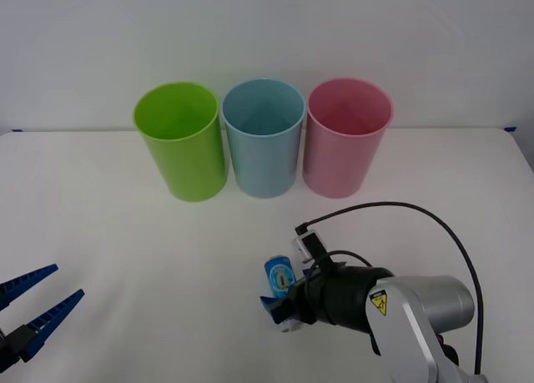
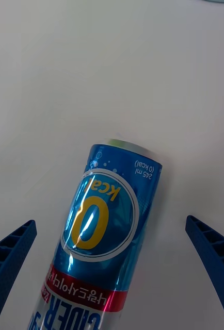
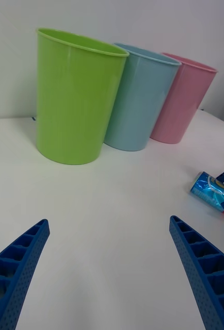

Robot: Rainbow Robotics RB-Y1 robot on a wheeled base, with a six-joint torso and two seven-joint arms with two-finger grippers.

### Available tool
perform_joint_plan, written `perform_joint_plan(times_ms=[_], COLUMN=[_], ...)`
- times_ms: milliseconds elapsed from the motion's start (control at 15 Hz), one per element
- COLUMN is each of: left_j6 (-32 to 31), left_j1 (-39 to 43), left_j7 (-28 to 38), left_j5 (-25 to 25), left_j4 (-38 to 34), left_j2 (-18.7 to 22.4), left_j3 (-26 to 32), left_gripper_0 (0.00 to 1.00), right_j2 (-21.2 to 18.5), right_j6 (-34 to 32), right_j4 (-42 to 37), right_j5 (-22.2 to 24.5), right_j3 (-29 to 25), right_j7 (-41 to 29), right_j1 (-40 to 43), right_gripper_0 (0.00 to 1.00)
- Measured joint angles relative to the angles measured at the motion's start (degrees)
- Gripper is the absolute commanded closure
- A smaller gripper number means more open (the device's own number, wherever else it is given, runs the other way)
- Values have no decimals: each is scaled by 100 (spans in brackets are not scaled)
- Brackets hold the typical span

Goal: Put cans in the blue bin and PET bottles in the pink bin and trash in the green bin.

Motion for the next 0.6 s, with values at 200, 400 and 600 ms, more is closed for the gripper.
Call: perform_joint_plan(times_ms=[200,400,600], left_j6=[0,0,0], left_j1=[0,0,0], left_j7=[0,0,0], left_j5=[0,0,0], left_j4=[0,0,0], left_j2=[0,0,0], left_j3=[0,0,0], left_gripper_0=[21,21,21], right_j2=[0,0,-6], right_j6=[128,175,162], right_j4=[257,358,369], right_j5=[3,35,132], right_j3=[38,69,70], right_j7=[25,82,178], right_j1=[-130,-222,-238], right_gripper_0=[86,100,100])
